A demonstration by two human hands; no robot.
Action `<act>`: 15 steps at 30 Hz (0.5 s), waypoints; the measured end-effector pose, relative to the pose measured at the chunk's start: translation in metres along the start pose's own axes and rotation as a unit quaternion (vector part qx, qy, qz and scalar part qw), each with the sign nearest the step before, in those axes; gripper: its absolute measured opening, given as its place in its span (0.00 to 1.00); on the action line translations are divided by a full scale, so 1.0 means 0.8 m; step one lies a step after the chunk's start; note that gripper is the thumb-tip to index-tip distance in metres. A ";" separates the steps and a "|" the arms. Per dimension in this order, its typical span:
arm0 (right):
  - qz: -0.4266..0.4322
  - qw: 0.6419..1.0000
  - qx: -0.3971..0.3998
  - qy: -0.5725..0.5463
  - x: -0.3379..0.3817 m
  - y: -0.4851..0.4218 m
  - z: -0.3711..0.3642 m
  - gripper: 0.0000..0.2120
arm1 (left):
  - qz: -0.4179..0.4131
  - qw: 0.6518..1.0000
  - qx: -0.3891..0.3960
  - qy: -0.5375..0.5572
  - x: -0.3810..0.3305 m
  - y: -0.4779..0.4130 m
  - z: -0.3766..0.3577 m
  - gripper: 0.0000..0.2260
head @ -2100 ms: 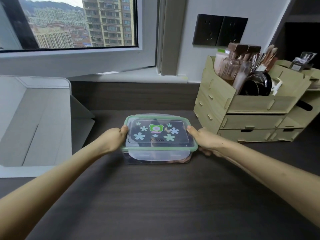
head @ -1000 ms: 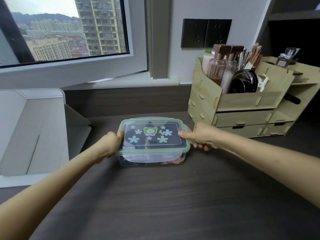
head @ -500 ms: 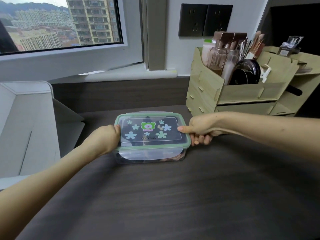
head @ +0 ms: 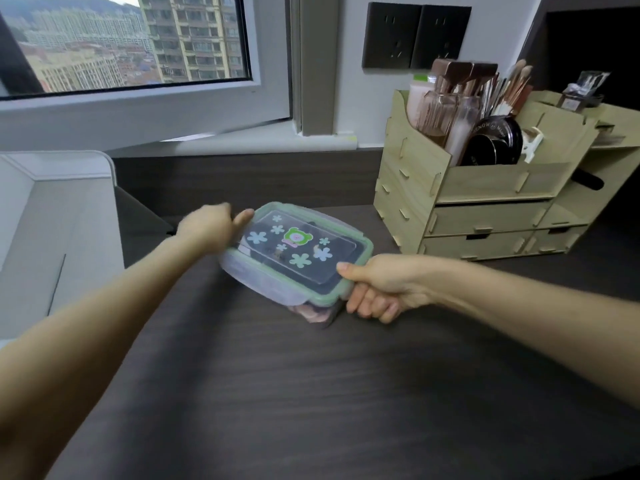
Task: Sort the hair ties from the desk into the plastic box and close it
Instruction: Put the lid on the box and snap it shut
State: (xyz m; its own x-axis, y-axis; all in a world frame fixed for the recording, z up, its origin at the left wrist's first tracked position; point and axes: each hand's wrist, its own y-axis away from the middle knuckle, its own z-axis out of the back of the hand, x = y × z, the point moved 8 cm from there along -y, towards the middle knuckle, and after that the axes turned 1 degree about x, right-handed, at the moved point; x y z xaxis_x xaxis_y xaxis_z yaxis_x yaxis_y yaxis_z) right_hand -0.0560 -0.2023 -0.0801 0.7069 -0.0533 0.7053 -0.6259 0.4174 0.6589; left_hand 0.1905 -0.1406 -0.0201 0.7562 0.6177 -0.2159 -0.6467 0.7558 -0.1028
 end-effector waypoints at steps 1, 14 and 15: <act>0.004 1.000 0.000 -0.016 -0.001 0.000 -0.015 0.30 | 0.003 0.998 -0.055 -0.018 -0.003 -0.001 0.016 0.25; 0.181 0.886 -0.282 0.321 0.067 0.053 0.008 0.32 | -0.001 0.991 0.046 -0.128 -0.041 0.108 -0.028 0.27; 0.218 0.815 -0.371 0.388 0.089 0.067 0.026 0.30 | -0.006 0.988 0.067 -0.139 -0.042 0.107 -0.032 0.25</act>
State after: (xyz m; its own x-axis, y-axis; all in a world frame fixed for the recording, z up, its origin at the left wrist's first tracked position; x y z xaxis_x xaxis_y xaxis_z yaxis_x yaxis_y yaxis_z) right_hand -0.0460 -0.2029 0.0106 0.6467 0.7162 0.2624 -0.7052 0.6925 -0.1520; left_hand 0.1072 -0.1020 -0.0463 0.7744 0.6298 0.0610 -0.6321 0.7743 0.0304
